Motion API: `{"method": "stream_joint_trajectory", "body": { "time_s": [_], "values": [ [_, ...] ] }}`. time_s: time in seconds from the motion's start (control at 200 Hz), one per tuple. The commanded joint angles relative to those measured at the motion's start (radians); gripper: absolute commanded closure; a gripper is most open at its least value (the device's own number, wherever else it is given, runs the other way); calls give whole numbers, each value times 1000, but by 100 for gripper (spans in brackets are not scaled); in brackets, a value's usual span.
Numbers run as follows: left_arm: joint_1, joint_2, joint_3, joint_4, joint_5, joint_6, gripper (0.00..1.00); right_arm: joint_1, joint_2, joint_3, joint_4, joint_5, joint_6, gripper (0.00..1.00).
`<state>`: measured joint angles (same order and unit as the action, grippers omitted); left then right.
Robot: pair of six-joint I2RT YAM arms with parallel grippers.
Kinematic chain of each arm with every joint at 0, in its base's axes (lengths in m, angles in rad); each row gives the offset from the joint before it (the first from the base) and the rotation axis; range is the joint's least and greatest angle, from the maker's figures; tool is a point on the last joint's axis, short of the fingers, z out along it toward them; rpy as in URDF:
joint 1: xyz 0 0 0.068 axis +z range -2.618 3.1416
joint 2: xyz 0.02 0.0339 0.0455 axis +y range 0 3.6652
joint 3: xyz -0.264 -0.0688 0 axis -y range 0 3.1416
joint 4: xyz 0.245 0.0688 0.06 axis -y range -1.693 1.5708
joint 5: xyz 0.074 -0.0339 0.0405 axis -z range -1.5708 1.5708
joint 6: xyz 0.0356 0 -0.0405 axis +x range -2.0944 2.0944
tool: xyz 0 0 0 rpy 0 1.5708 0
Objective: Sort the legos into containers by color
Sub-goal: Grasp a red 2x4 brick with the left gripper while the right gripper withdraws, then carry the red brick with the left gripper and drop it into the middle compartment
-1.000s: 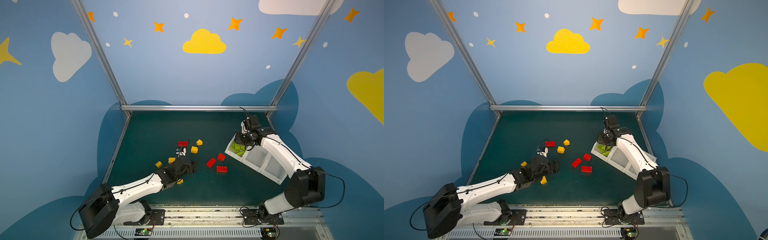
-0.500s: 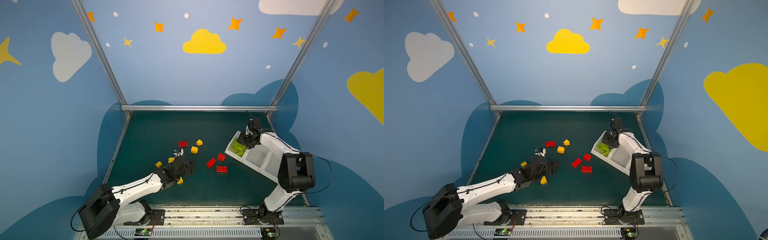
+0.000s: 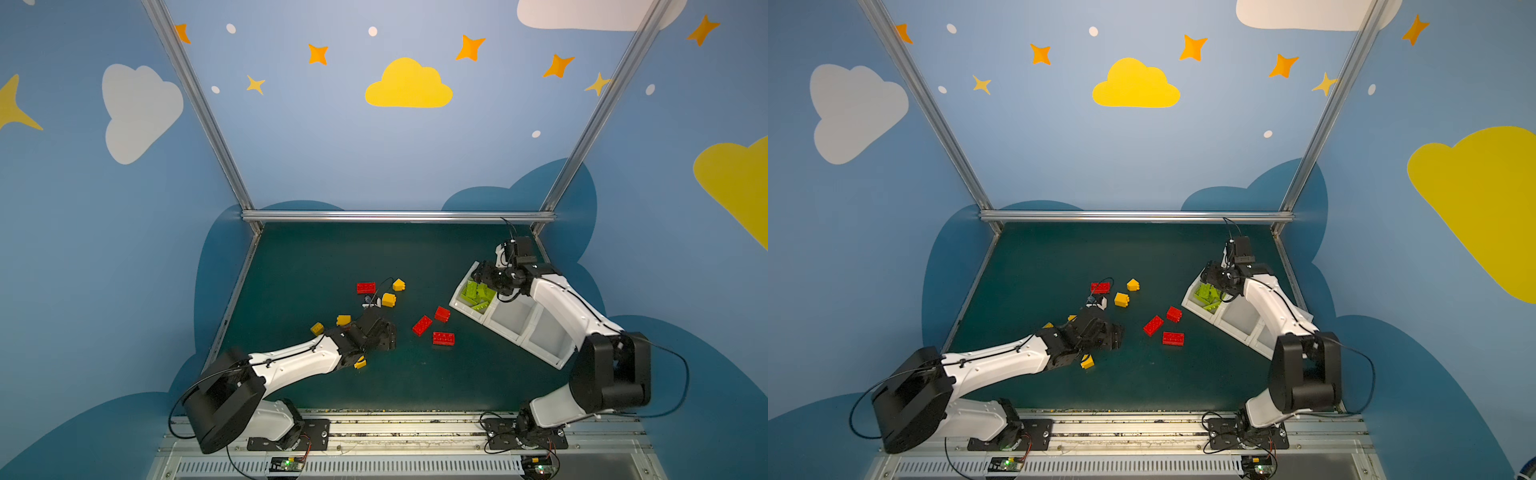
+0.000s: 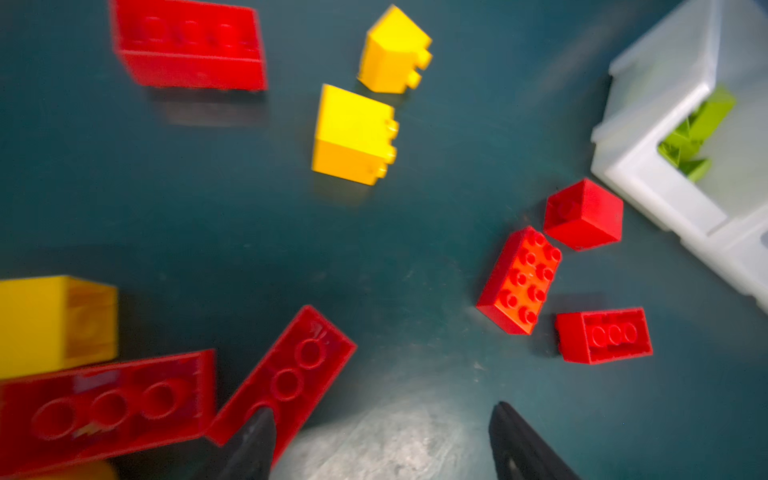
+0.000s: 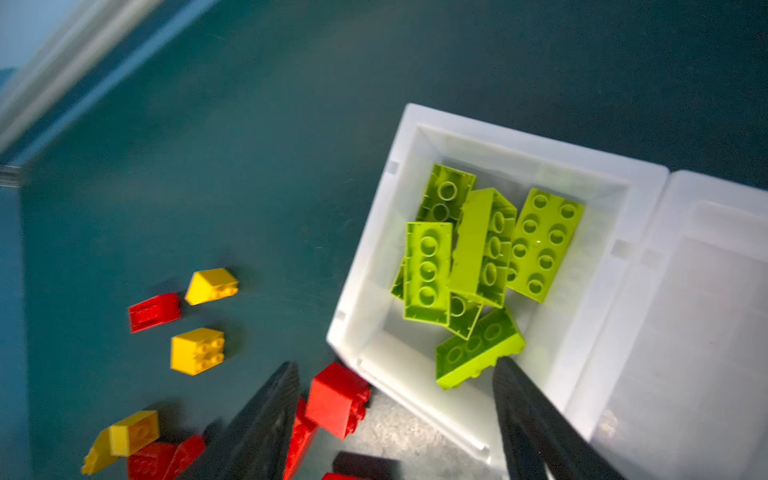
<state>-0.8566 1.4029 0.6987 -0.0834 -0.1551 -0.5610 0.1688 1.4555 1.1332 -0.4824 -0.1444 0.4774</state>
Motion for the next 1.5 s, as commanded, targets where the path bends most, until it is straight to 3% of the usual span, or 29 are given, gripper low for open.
{"method": "stream_joint_trajectory", "body": {
  "time_s": [0.0, 0.33, 0.621, 0.836, 1.091, 1.311, 1.497],
  "values": [
    [-34, 76, 72, -27, 19, 104, 26, 5, -104, -61, 71, -89, 44, 27],
    [-61, 374, 301, -27, 88, 277, 32, -29, -366, -124, 116, -219, 112, 24],
    [-64, 531, 428, -78, 73, 340, 40, -62, -459, -161, 103, -271, 108, 23],
    [-61, 557, 459, -101, 56, 357, 59, -73, -468, -175, 107, -295, 109, 23],
    [-64, 506, 440, -107, 54, 354, 72, -75, -490, -173, 105, -292, 110, 23],
    [-92, 424, 478, -105, 131, 342, 73, -51, -549, -167, 92, -310, 43, 22],
    [-111, 490, 659, -121, 273, 327, 72, 6, -588, -138, 90, -297, 52, 21]
  ]
}}
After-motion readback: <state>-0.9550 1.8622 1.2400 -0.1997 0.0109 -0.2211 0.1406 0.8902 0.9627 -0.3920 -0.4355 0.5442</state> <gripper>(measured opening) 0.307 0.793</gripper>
